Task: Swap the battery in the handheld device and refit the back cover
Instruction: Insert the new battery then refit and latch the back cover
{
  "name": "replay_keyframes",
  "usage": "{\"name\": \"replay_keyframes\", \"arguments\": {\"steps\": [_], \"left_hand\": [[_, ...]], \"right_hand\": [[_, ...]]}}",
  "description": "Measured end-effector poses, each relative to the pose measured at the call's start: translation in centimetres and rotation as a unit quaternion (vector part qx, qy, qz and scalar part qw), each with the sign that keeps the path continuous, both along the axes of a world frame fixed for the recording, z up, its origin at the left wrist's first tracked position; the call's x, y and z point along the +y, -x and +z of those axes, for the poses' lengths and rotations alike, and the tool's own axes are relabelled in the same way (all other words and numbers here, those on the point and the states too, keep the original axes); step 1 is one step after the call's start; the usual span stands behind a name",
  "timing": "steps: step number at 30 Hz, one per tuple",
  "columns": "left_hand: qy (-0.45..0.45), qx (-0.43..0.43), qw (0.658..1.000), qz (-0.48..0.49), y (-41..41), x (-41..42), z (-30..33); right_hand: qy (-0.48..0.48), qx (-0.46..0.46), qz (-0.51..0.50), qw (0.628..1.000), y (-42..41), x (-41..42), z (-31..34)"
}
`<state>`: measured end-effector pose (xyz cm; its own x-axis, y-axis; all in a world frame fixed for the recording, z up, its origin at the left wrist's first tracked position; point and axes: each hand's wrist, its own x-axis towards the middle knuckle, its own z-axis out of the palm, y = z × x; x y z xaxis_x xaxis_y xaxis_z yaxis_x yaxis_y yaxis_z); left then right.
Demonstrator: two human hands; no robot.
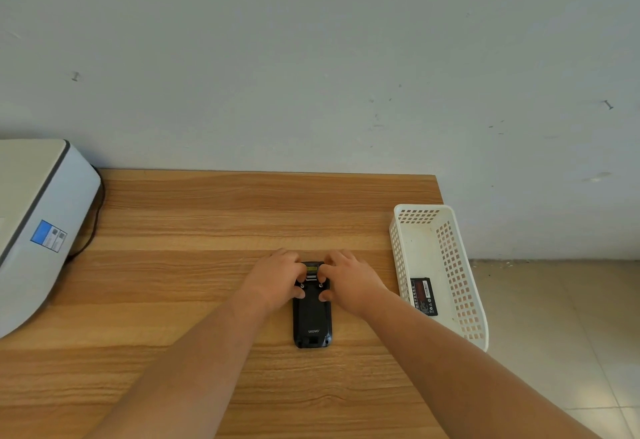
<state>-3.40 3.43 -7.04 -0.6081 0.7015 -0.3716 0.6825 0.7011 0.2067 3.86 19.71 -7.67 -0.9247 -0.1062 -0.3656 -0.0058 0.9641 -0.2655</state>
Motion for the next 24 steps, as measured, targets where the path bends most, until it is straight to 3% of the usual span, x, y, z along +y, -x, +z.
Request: {"name": "replay_keyframes", "arguments": {"steps": [10, 18, 24], "left_hand": [[0.007, -0.012, 0.999, -0.038, 0.6, 0.2, 0.1], [-0.005, -0.031, 0.998, 0.050, -0.2, 0.3, 0.2], [-0.092, -0.042, 0.992, 0.077, -1.5, -0.7, 0.3]], "right_hand": [[0.037, 0.007, -0.013, 0.999, -0.1, 0.0, -0.7], [0.039, 0.003, -0.041, 0.998, -0.1, 0.1, -0.8], [0.081, 0.027, -0.026, 0.996, -0.5, -0.5, -0.9]]}}
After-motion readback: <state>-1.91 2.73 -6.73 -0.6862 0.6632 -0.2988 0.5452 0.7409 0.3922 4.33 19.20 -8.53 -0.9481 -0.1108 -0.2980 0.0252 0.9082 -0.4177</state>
